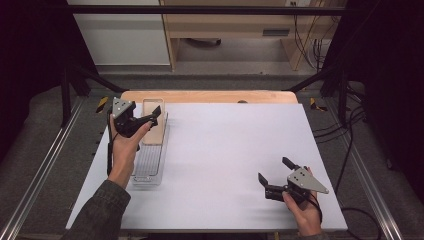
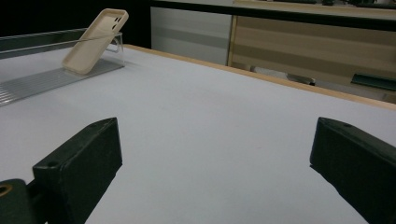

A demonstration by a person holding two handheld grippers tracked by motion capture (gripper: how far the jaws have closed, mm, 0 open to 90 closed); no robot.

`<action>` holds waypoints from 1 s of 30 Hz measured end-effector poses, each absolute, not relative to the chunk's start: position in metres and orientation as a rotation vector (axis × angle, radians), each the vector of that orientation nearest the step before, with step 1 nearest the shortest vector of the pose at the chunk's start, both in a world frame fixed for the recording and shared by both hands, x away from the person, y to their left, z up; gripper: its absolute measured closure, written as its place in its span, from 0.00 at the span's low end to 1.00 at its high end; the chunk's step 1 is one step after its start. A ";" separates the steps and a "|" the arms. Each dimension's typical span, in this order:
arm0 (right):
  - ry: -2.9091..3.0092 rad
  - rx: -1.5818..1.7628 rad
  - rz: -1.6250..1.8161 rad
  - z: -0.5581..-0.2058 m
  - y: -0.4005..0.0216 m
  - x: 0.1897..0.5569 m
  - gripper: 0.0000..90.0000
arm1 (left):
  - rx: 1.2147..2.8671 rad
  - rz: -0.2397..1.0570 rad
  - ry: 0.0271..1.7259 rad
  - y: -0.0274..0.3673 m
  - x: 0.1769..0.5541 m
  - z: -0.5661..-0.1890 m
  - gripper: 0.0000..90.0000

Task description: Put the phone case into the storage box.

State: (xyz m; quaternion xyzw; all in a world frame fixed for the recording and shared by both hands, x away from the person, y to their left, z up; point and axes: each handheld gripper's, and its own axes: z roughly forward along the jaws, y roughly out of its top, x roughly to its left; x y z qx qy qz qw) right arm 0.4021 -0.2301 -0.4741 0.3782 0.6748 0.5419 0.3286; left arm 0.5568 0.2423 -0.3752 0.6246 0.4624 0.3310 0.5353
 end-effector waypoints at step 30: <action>1.771 0.989 1.417 -0.475 -0.229 0.402 0.02 | 1.584 0.776 0.911 0.232 0.534 -0.368 0.02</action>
